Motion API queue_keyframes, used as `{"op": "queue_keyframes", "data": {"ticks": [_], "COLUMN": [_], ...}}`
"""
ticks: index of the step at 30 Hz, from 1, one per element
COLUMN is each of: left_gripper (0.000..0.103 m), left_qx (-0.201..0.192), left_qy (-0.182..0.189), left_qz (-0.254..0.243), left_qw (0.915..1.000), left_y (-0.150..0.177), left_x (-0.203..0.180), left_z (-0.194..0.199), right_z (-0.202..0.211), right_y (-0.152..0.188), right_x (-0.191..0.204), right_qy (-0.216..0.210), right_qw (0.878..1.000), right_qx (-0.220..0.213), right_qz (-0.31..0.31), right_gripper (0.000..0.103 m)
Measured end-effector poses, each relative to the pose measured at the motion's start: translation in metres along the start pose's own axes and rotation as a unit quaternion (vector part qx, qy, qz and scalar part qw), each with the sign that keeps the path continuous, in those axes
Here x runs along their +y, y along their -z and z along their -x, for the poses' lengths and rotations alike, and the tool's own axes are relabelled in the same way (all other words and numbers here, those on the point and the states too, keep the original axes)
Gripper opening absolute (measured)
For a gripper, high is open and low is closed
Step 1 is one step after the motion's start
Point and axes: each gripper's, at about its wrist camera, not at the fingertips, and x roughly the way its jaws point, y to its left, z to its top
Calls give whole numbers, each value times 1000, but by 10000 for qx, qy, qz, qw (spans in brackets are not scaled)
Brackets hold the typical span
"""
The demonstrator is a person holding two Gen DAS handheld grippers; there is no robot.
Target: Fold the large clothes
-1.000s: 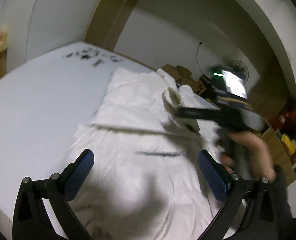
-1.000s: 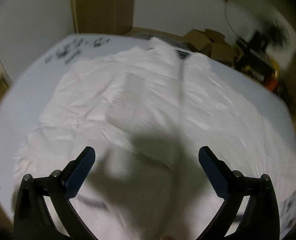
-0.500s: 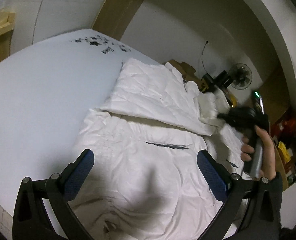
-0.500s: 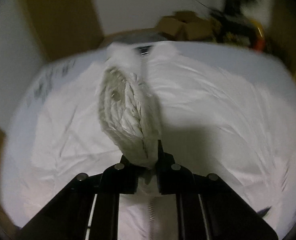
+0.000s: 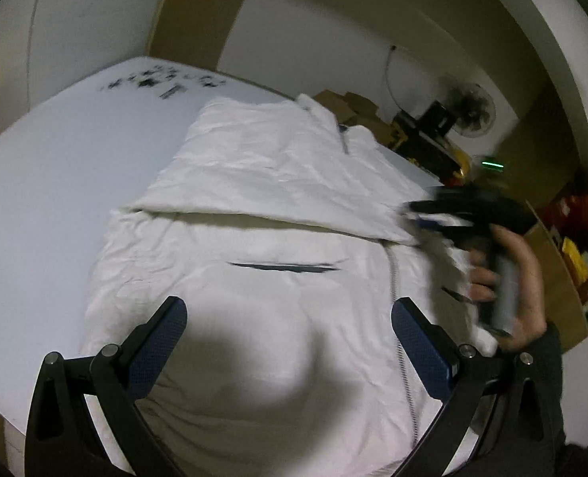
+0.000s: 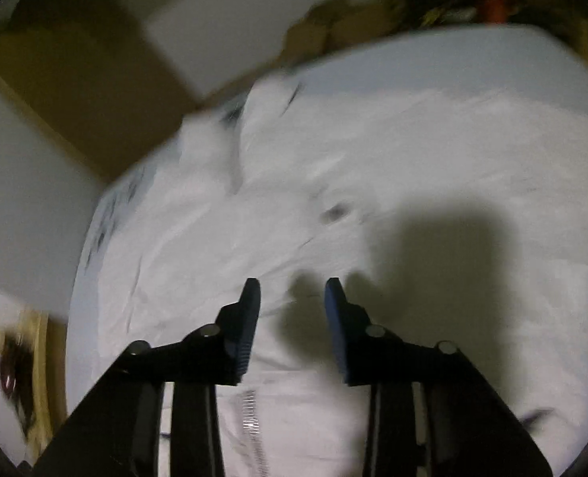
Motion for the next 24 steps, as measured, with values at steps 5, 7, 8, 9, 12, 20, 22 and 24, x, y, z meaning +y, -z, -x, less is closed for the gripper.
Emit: {"op": "queue_keyframes", "data": {"ticks": [5,7,8,9,12,20,22,24], "left_gripper": [103,103,103,103,103,103,103,103], "left_qx": [100,73,67,43,140,564,778,1035], "left_qy": [-90,-225,-184,-80,145,-413,-540,-634], "left_qz": [-530,-628,-696,-784,-1101,-1926,-2050,-2020], "left_qw": [9985,9977,9974,9969,9937,9788,9742,9718], "left_y": [-10,-23,-34,-45,-72,-102,-95,-88], "left_x": [-32,-46,-58,-75,-122,-241,-253,-259], "left_z": [13,13,11,8,-17,-196,-229,-257], "right_z": [7,57,75,100,174,273,285,295], "right_y": [6,13,14,19,29,54,56,56], "right_x": [2,-29,-46,-66,-142,-303,-337,-370], "right_qy": [-240,-860,-869,-769,-158,560,787,950], "right_qw": [9995,9945,9923,9892,9734,9312,9207,9124], "right_qx": [24,-549,-774,-1079,-1859,-2226,-2222,-2166], "right_qz": [198,-252,-413,-630,-1333,-2830,-3112,-3340], "right_gripper": [37,57,74,79,81,76,76,76]}}
